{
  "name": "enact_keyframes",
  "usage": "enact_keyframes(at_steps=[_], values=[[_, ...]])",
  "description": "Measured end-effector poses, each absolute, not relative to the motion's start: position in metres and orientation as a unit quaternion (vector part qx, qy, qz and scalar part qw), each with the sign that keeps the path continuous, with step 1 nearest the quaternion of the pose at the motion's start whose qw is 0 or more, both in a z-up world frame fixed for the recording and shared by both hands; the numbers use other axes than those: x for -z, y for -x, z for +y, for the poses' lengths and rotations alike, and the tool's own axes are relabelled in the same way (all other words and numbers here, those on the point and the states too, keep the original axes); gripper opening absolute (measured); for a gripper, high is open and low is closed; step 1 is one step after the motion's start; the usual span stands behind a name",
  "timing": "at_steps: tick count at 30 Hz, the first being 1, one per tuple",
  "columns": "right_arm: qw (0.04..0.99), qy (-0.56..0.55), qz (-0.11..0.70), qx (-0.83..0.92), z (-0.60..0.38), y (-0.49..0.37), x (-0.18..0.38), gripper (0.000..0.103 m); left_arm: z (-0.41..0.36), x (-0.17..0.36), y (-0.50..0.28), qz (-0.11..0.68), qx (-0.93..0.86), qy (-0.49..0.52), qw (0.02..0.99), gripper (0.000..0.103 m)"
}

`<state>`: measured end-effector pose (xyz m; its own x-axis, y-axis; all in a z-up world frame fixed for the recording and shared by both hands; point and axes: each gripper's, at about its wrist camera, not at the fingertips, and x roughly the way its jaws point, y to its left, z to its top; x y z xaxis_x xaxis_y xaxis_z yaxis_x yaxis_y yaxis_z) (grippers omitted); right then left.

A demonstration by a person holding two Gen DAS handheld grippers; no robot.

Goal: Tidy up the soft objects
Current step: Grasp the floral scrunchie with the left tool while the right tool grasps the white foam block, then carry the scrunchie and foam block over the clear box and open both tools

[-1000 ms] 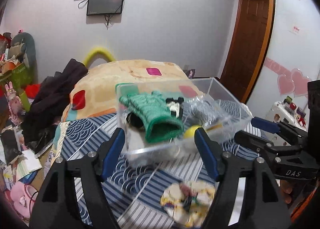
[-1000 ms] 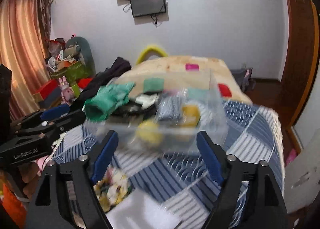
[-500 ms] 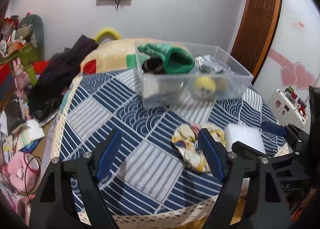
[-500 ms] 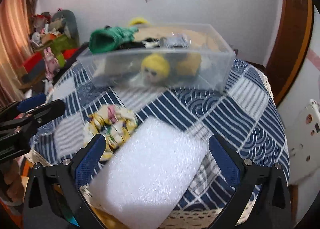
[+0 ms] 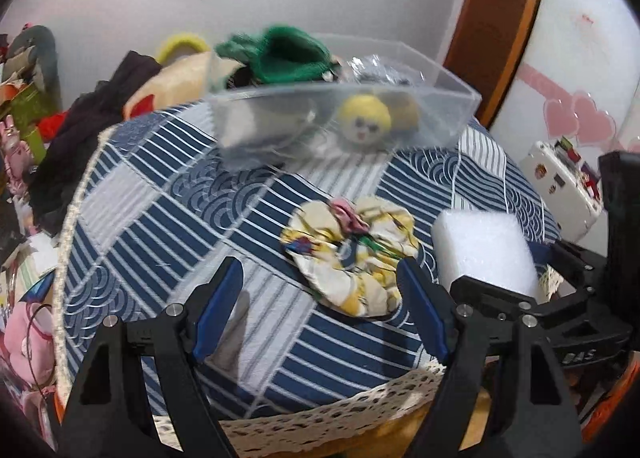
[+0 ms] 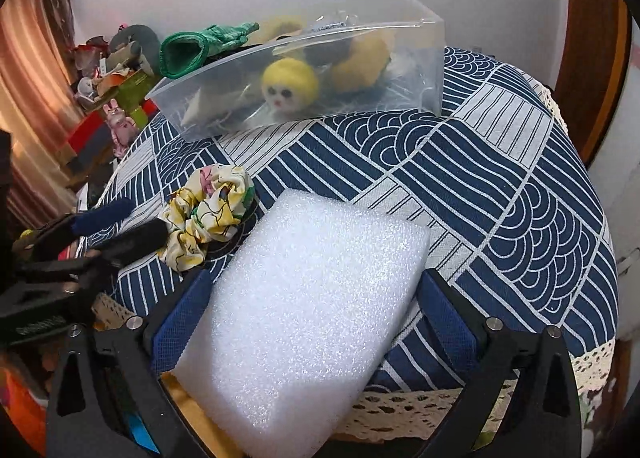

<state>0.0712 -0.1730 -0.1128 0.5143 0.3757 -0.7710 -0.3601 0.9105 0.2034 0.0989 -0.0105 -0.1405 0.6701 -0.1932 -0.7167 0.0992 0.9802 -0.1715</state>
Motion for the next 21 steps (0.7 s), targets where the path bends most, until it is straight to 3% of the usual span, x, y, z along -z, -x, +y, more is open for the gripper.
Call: enact_keyframes(at_steps=[9, 11, 12, 14, 21], values=[[0.899, 0.005, 0.406, -0.162, -0.189, -0.075, 0.094, 0.097, -0.027, 0.157, -0.123, 0.424, 0.096, 0.050, 0.899, 0.075], [0.903, -0.002, 0.401, -0.156, -0.194, -0.077, 0.090, 0.097, -0.031, 0.156, -0.124, 0.416, 0.100, 0.044, 0.903, 0.051], [0.903, -0.006, 0.400, -0.155, -0.195, -0.078, 0.088, 0.097, -0.032, 0.156, -0.123, 0.414, 0.101, 0.040, 0.904, 0.045], [0.906, -0.007, 0.395, -0.150, -0.197, -0.079, 0.085, 0.097, -0.031, 0.155, -0.123, 0.412, 0.102, 0.039, 0.905, 0.021], [0.916, 0.006, 0.370, -0.152, -0.193, -0.082, 0.069, 0.096, -0.017, 0.138, -0.113, 0.381, 0.081, 0.049, 0.920, 0.015]])
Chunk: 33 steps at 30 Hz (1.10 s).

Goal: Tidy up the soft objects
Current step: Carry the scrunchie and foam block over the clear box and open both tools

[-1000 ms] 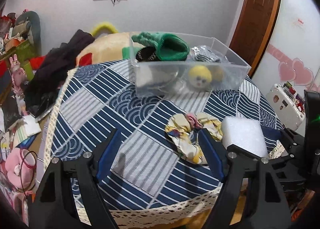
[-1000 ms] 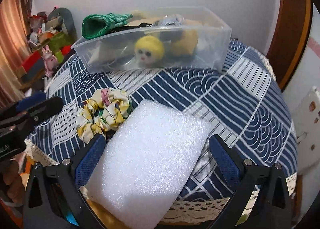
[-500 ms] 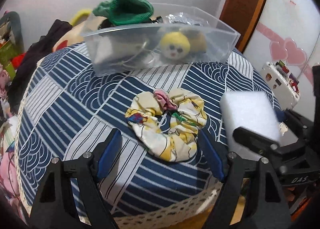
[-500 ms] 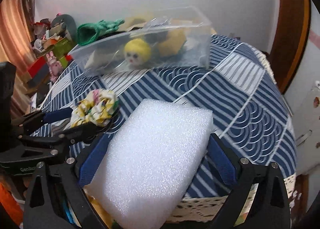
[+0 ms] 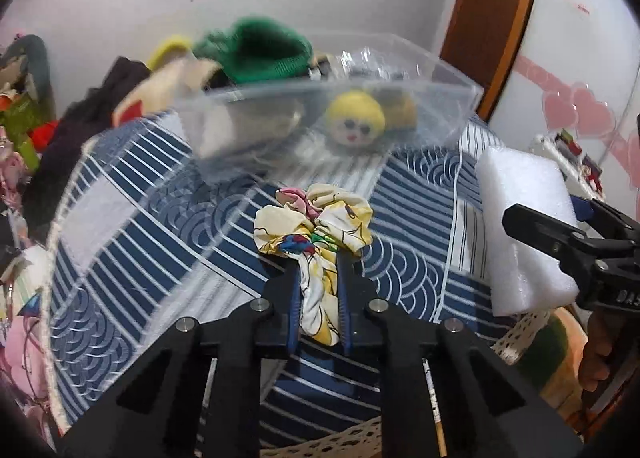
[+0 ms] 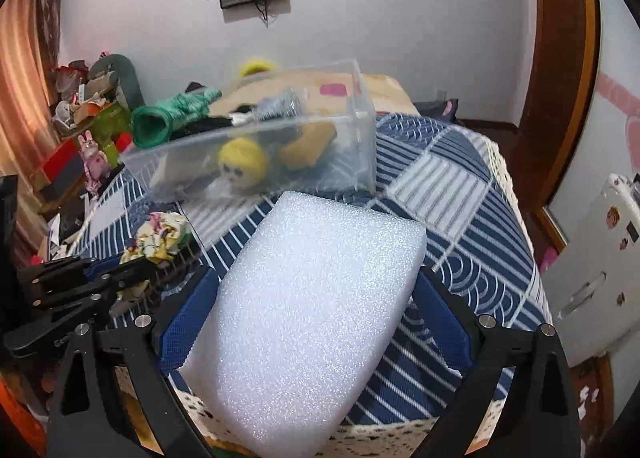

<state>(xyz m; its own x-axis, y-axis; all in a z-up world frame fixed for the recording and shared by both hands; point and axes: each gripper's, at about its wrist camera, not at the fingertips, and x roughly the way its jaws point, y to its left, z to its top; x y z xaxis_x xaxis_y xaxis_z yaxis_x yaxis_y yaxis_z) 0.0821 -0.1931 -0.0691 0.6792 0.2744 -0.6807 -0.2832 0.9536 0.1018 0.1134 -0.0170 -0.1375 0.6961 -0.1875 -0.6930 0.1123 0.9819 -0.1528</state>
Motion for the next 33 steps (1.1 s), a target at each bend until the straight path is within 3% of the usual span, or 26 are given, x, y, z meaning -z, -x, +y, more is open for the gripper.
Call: enact_keyframes(at_steps=[9, 19, 28, 33], values=[[0.938, 0.000, 0.309, -0.158, -0.190, -0.102, 0.029, 0.097, 0.008, 0.077, -0.095, 0.296, 0.075, 0.072, 0.950, 0.015], [0.952, -0.010, 0.258, -0.166, -0.174, -0.141, -0.007, 0.097, 0.016, 0.038, -0.129, 0.248, 0.058, 0.064, 0.965, 0.016], [0.948, -0.006, 0.262, -0.179, -0.138, -0.176, -0.005, 0.097, 0.028, 0.047, -0.179, 0.270, 0.059, 0.069, 0.958, 0.016], [0.937, 0.012, 0.300, -0.179, -0.119, -0.199, 0.017, 0.097, 0.026, 0.070, -0.213, 0.321, 0.067, 0.077, 0.941, 0.016]])
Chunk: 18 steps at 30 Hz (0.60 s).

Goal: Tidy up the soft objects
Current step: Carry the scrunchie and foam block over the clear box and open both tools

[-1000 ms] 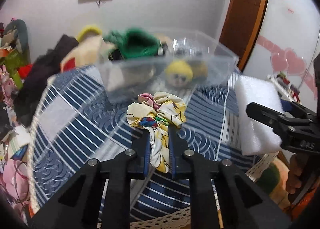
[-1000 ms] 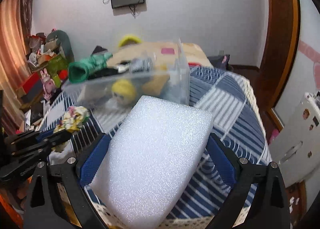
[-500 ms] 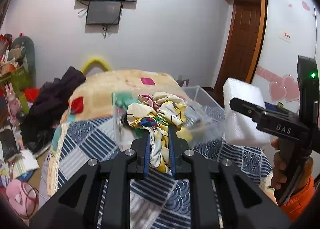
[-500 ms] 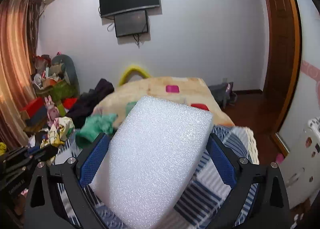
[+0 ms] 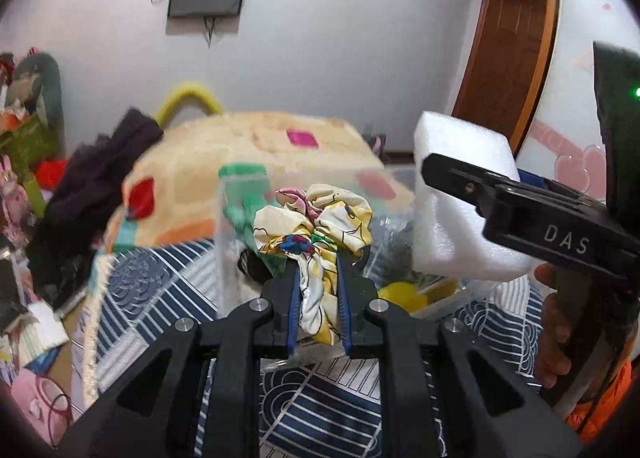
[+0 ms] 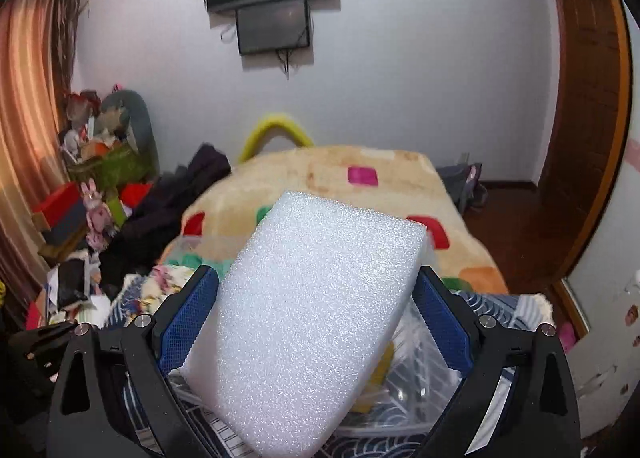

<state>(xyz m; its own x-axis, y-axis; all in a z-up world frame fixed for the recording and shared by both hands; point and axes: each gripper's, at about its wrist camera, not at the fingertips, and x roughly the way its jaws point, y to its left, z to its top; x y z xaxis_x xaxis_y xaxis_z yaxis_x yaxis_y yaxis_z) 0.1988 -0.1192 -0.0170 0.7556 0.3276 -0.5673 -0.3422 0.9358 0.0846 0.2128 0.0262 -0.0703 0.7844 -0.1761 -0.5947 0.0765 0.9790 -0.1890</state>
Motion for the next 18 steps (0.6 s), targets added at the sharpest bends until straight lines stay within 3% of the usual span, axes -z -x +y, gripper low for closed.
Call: enact_keyframes(at_steps=[6, 8, 10, 18], values=[[0.909, 0.039, 0.373, -0.183, -0.110, -0.218, 0.049, 0.098, 0.024, 0.098, -0.229, 0.359, 0.078, 0.087, 0.926, 0.021], [0.897, 0.040, 0.393, -0.196, -0.109, -0.219, 0.057, 0.097, 0.022, 0.098, -0.226, 0.356, 0.080, 0.082, 0.927, 0.038], [0.895, 0.044, 0.396, -0.201, -0.109, -0.220, 0.056, 0.097, 0.022, 0.096, -0.221, 0.353, 0.080, 0.083, 0.929, 0.045], [0.909, 0.036, 0.356, -0.214, -0.118, -0.196, 0.029, 0.101, 0.026, 0.078, -0.199, 0.328, 0.077, 0.085, 0.938, 0.049]])
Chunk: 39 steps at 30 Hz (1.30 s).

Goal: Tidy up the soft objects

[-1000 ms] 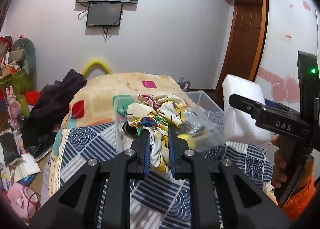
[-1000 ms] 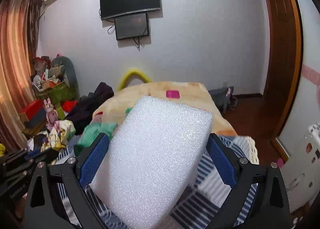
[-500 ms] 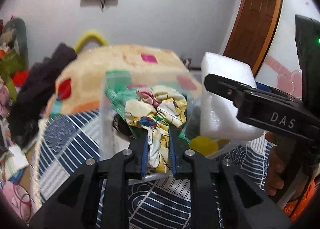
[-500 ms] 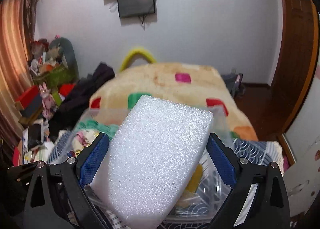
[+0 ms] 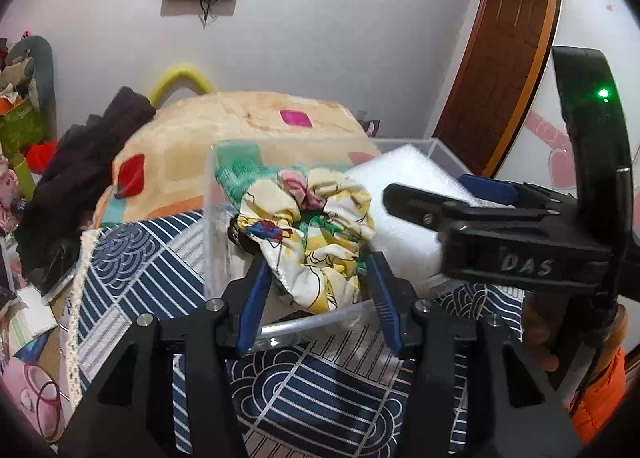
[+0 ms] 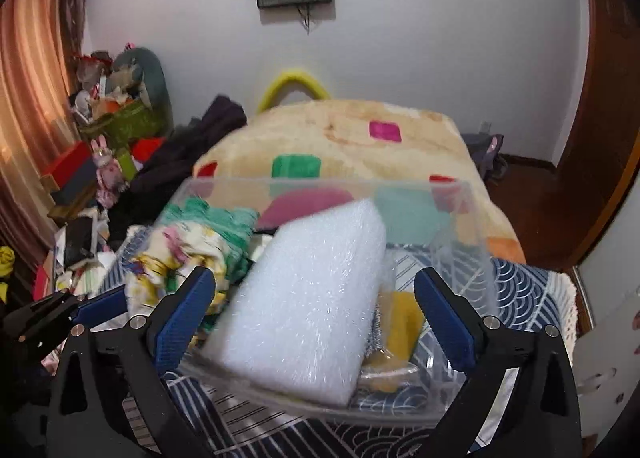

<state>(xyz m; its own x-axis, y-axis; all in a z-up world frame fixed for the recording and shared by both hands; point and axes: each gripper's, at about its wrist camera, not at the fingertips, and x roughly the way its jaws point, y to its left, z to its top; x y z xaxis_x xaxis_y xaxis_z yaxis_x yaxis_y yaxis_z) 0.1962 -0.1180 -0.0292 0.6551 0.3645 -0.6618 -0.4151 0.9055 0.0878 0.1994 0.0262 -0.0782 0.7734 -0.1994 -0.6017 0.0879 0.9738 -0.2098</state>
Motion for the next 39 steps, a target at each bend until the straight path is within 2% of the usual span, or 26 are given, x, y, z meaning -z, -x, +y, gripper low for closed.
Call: enact_keyframes(at_steps=[10, 13, 16, 18, 19, 20, 27, 39], values=[[0.932, -0.006, 0.285, -0.224, -0.147, -0.151, -0.011, 0.103, 0.026, 0.021, -0.144, 0.236, 0.067, 0.063, 0.967, 0.070], [0.941, -0.007, 0.256, -0.221, -0.154, -0.130, -0.020, 0.103, 0.025, 0.006, -0.125, 0.209, 0.062, 0.054, 0.975, 0.079], [0.946, -0.011, 0.232, -0.225, -0.160, -0.110, -0.027, 0.103, 0.021, -0.005, -0.107, 0.187, 0.060, 0.049, 0.979, 0.081], [0.950, -0.013, 0.217, -0.226, -0.163, -0.096, -0.031, 0.103, 0.019, -0.010, -0.094, 0.176, 0.059, 0.047, 0.982, 0.090], [0.951, -0.013, 0.210, -0.225, -0.164, -0.090, -0.032, 0.103, 0.019, -0.012, -0.090, 0.171, 0.058, 0.047, 0.982, 0.098], [0.953, -0.012, 0.202, -0.225, -0.165, -0.085, -0.033, 0.103, 0.018, -0.014, -0.085, 0.164, 0.057, 0.049, 0.984, 0.100], [0.964, 0.001, 0.160, -0.214, -0.165, -0.058, -0.042, 0.103, 0.013, -0.022, -0.061, 0.139, 0.047, 0.046, 0.988, 0.102], [0.969, 0.001, 0.139, -0.206, -0.167, -0.044, -0.044, 0.103, 0.013, -0.022, -0.050, 0.132, 0.038, 0.044, 0.990, 0.103]])
